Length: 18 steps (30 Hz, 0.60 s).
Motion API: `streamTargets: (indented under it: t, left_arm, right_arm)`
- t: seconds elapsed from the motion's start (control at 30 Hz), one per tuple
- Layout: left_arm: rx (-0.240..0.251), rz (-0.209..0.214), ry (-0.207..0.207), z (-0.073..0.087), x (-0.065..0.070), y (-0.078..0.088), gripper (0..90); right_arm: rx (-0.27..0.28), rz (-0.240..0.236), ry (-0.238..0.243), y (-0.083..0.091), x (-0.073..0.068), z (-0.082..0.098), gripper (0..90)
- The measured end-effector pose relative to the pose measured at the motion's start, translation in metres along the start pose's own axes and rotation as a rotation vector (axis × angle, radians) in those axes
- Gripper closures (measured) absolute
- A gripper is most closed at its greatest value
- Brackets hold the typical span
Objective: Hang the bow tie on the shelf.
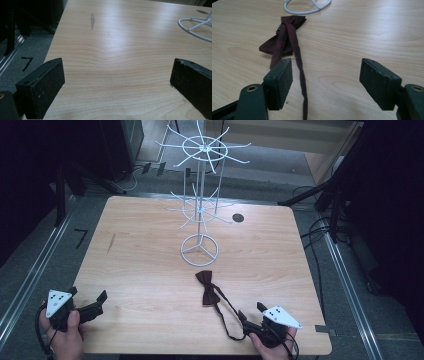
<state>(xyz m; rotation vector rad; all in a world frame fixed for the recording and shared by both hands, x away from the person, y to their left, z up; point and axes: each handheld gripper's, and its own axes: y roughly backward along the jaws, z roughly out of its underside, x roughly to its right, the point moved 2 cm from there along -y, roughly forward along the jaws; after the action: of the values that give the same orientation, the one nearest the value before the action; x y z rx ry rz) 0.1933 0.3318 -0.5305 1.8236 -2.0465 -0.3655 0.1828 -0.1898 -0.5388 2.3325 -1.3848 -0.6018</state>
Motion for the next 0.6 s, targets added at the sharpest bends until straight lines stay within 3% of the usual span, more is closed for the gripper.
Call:
streamTargets:
  t: [0.4, 0.6]
  left_arm:
    - [-0.001, -0.002, -0.002, 0.0, 0.0, 0.0, 0.0]
    - [-0.001, -0.004, -0.001, 0.0, 0.0, 0.0, 0.0]
  right_arm:
    - [-0.046, -0.062, 0.039, -0.006, -0.025, 0.004, 22.6]
    - [-0.067, -0.056, 0.063, -0.01, -0.034, 0.007, 19.1]
